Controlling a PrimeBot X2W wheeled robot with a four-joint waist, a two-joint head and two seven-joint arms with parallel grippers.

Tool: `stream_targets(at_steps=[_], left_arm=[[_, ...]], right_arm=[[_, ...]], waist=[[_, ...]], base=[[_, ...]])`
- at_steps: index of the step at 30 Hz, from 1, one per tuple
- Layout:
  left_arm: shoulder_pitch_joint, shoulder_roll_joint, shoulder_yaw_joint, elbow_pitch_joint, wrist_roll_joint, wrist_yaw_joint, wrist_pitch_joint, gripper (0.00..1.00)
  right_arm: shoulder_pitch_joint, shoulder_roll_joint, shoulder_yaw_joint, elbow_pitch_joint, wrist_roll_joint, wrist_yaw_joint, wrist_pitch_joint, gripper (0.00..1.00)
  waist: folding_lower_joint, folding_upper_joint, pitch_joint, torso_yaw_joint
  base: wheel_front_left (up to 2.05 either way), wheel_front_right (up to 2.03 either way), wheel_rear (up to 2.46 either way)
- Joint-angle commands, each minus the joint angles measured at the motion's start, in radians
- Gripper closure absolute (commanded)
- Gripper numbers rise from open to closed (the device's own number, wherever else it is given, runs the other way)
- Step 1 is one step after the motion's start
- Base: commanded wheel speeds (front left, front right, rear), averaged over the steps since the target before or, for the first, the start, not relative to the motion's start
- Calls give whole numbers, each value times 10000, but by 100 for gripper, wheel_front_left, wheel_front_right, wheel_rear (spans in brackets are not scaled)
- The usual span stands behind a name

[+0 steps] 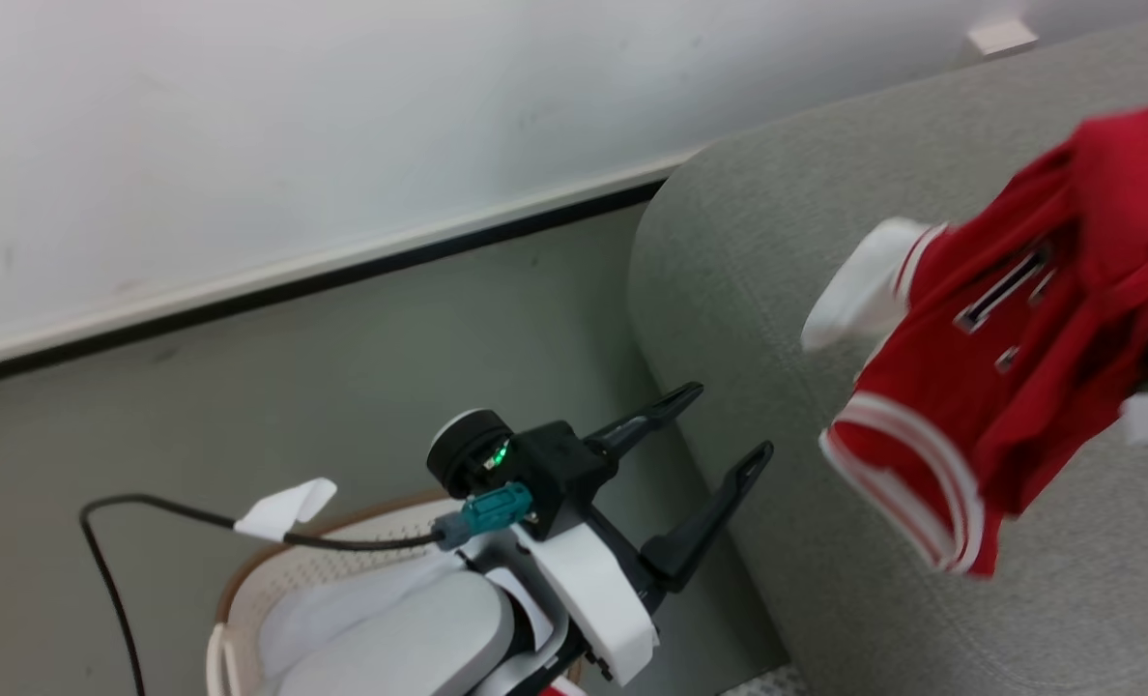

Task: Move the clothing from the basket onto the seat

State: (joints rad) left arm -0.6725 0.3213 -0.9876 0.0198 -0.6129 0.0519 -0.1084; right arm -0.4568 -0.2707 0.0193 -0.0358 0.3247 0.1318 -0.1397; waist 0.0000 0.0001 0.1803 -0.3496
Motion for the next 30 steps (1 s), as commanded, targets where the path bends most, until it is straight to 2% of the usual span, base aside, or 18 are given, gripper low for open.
stream_targets(at_steps=[1,9,16,24,26,28,30], left_arm=[[-122,67,-7,-32,188,-37,21,0],[-624,297,59,-229,343,-104,118,0],[-783,236,164,-437,358,-27,-11,0],[-1058,294,357,-467,418,80,-161,0],[-1108,331,401,-471,431,63,-166,0],[-1128,351,400,-434,436,45,-202,0],[-1175,297,385,-397,432,31,-235,0]], right_arm=[[-352,-211,-147,67,184,-21,63,100],[-2821,-2620,-1404,1356,813,-21,764,100],[-4316,-4113,-2015,2733,931,-21,1423,100],[-4788,-5300,-1658,5104,446,-21,2178,100],[-4545,-5346,-1360,5784,409,-21,2566,100],[-4265,-5410,-926,6493,334,-21,3172,95],[-4215,-5342,-889,7199,576,-23,3608,100]], waist=[[0,-1,579,537],[0,-1,2020,1817],[0,-1,3257,2671],[0,-1,4299,3268],[0,-1,4484,3352],[0,-1,4585,3405],[0,-1,4634,3466]], base=[[0,0,0],[0,0,0],[0,0,0],[0,0,0],[0,0,0],[0,0,0],[0,0,0]])
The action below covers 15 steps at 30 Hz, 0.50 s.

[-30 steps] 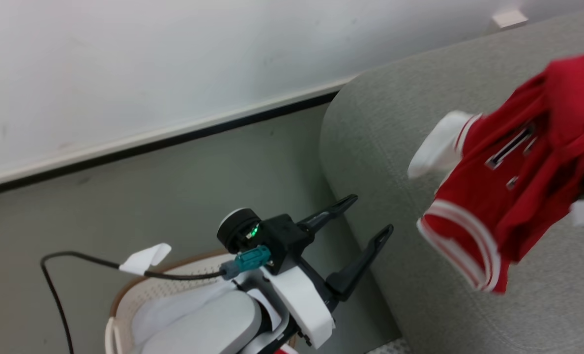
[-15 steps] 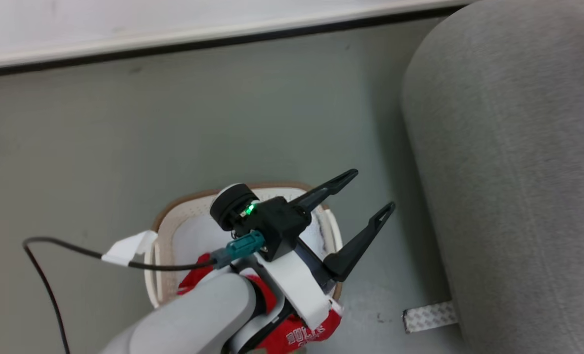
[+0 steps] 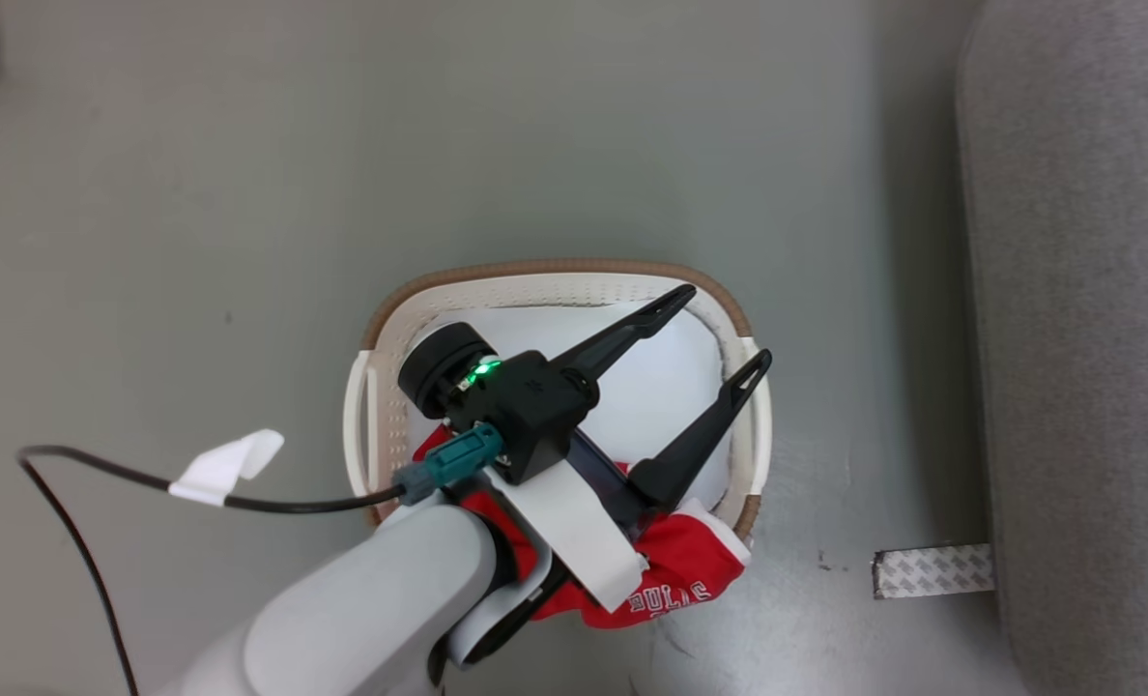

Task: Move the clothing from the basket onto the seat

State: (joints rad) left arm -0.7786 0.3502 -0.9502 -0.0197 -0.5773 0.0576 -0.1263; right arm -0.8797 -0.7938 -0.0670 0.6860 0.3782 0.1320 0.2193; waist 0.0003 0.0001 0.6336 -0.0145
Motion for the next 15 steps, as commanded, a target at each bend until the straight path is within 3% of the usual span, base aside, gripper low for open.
stream_targets(at_steps=[1,6,8,9,10,11,15], left_arm=[[-132,-10,6,25,68,-27,-65,0],[-158,20,74,141,-35,-5,-151,0],[-62,40,79,193,-134,-25,-133,0],[-7,40,86,204,-191,-44,-144,0],[30,40,97,223,-248,-28,-163,0],[80,54,91,257,-276,-29,-183,0],[347,81,92,441,-418,23,-344,0]], right_arm=[[125,-68,42,316,139,-25,214,100],[310,57,166,1229,365,-23,353,100],[356,121,307,1389,407,-23,238,89],[371,142,408,1415,441,-23,178,77],[392,151,518,1447,455,-25,150,53],[416,176,636,1482,529,-23,118,0],[662,244,1356,1424,829,-25,138,0]], waist=[[-3,-1,102,142],[-3,-1,-31,194],[-3,-1,-165,167],[-3,-1,-250,139],[-3,-1,-346,107],[-3,-1,-470,77],[-3,-1,-1191,-69]], base=[[0,0,0],[0,0,0],[0,0,0],[0,0,0],[0,0,0],[0,0,0],[0,0,0]])
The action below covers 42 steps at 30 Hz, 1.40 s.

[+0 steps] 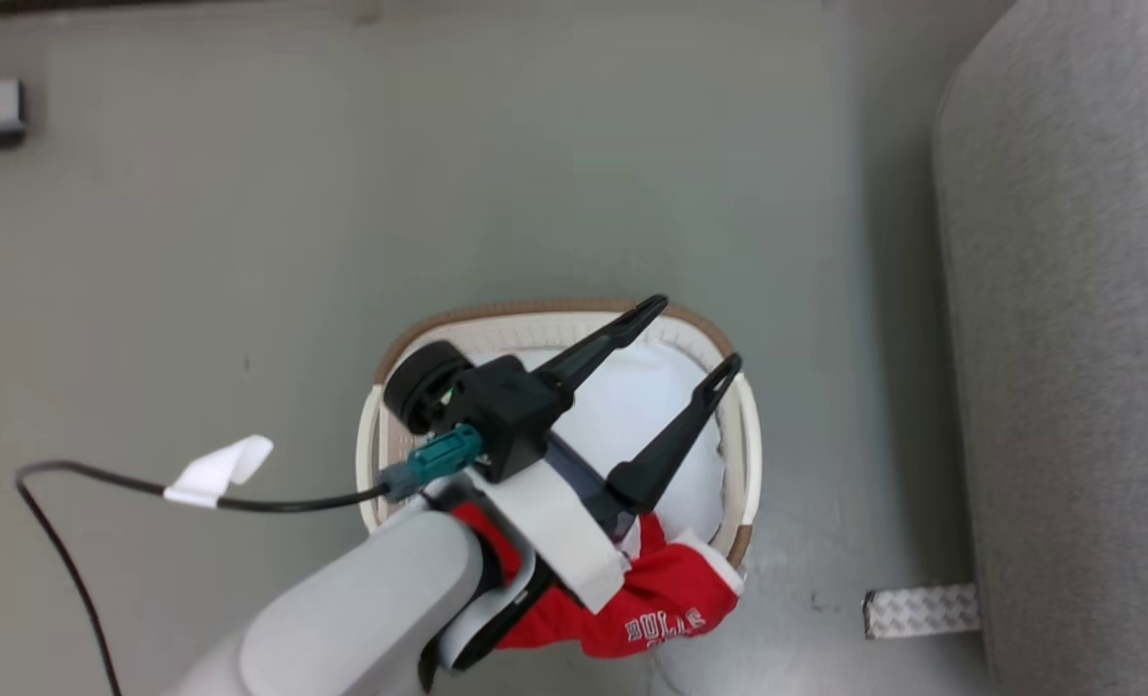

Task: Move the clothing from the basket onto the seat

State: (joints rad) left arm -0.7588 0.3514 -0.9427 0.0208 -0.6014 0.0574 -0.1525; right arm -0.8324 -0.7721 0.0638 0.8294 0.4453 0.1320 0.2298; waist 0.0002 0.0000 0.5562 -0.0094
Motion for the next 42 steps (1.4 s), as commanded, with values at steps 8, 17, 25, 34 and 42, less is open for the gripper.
stream_targets(at_steps=[8,17,25,34,42], left_arm=[[1132,429,346,266,-708,378,-404,0],[2493,1251,1241,164,-1369,1199,-790,0],[4048,2024,2460,-195,-1666,2333,-1043,0],[5184,2344,3339,-621,-1612,2958,-1116,0],[6328,2016,4547,-801,-551,3202,-1118,0]], right_arm=[[1602,-365,1500,-1092,1361,-23,355,0],[2725,259,1092,-3086,1727,-23,-941,0],[4050,1968,-67,-5387,767,-24,-1788,0],[5909,3922,-1011,-7976,-284,-24,-2189,0],[7305,5348,-706,-8814,-1146,-24,-3062,0]], waist=[[-2,0,-2296,-348],[-2,0,-4228,-200],[-2,0,-5330,140],[-2,0,-5524,498],[-2,0,-5555,524]], base=[[0,0,0],[0,0,0],[0,0,0],[0,0,0],[0,0,0]])
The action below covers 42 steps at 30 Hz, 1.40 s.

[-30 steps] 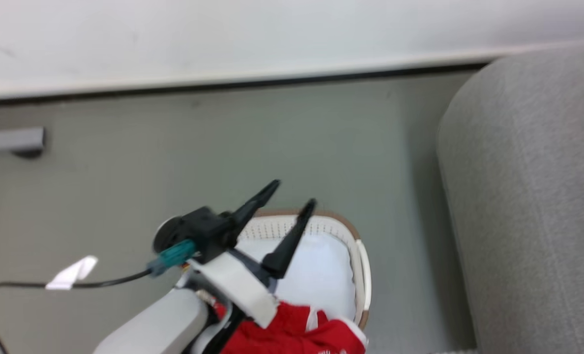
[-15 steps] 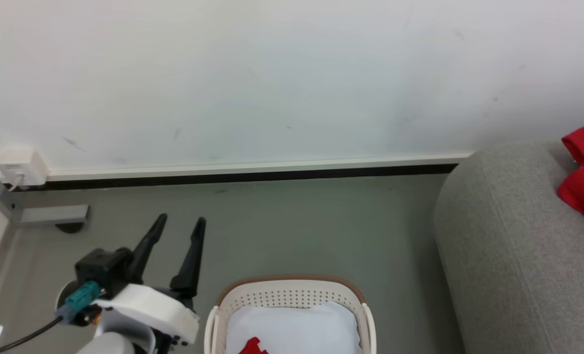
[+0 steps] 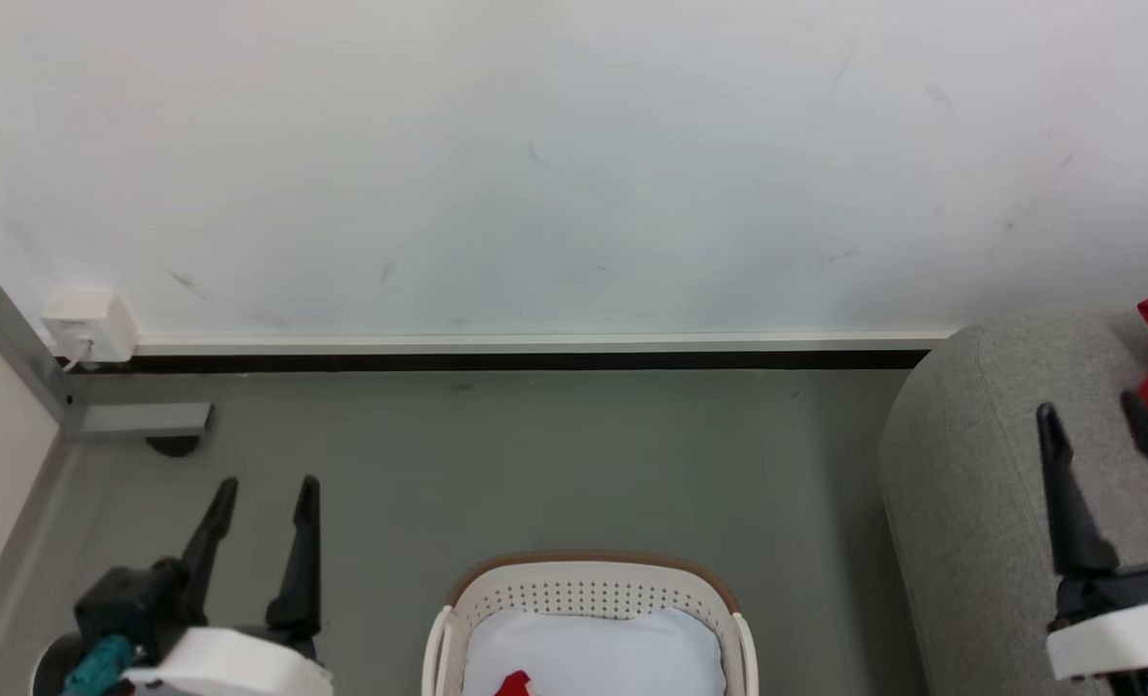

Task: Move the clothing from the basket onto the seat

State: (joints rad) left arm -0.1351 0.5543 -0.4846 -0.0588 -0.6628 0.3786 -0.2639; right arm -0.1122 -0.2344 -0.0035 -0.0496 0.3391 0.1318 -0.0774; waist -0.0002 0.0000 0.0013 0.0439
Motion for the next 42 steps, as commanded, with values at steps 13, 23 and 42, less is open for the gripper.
stream_targets(at_steps=[13,23,42], left_arm=[[1555,-1468,1606,356,1741,-1018,-7,0],[1711,-2186,2244,656,2396,-1732,-7,0],[1708,-2804,2871,1072,3053,-2446,-8,0]], right_arm=[[1525,1015,477,598,-461,-22,-1364,0],[1349,1253,764,909,-562,-22,-1437,0],[1201,1238,795,815,-558,-22,-1319,0]], waist=[[2,0,-101,18],[2,0,-13,-97],[2,0,69,-323]], base=[[0,0,0],[0,0,0],[0,0,0]])
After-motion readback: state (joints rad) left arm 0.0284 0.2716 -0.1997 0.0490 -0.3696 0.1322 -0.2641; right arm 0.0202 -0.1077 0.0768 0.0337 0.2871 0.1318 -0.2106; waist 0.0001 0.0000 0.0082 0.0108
